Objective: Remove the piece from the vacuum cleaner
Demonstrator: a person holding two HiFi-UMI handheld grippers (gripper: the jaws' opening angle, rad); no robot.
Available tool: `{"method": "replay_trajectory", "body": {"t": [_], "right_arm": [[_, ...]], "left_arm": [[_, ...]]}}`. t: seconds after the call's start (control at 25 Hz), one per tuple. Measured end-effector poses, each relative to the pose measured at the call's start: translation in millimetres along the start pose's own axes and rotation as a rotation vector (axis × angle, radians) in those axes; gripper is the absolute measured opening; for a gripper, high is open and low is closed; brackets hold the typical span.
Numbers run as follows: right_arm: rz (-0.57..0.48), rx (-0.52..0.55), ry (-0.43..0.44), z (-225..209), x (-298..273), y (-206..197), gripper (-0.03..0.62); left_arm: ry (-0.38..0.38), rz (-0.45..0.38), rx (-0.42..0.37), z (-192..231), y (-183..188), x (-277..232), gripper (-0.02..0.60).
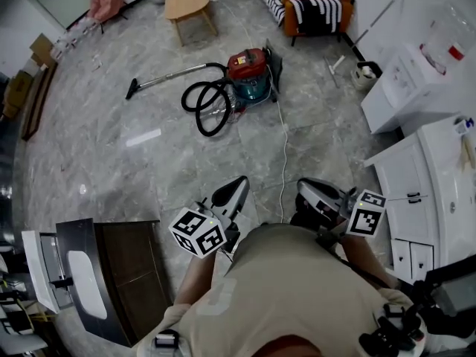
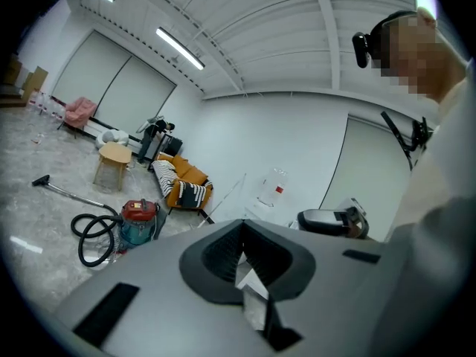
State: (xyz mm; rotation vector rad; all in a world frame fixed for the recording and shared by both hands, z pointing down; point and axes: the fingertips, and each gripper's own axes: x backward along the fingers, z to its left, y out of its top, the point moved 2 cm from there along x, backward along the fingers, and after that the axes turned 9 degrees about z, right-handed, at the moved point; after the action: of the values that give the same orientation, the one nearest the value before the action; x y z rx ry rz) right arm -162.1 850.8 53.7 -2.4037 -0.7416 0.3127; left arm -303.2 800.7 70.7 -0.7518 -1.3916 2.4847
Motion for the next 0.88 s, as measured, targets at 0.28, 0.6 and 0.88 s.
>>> {"method": "replay_trajectory", "body": {"t": [0.28,0.6,0.88], "right_arm": [[-0.011,-0.024,0.059,-33.2,12.7,36.3,0.005],[-0.034,-0.025,0.140,-81.6,46.4,96.8,0.005],[0.034,0.096,0.118,-124.1,86.4,140.6,0.005]], "left_arm": [[0.000,0.035,-0.043,-12.9,18.8,-54.0,0.003],[0.006,0.050,-0.105,-31.1,52.9,-128.6,0.003],[0.050,0.082,-0.151,-58.0,66.9,-197.1,0.003]]}}
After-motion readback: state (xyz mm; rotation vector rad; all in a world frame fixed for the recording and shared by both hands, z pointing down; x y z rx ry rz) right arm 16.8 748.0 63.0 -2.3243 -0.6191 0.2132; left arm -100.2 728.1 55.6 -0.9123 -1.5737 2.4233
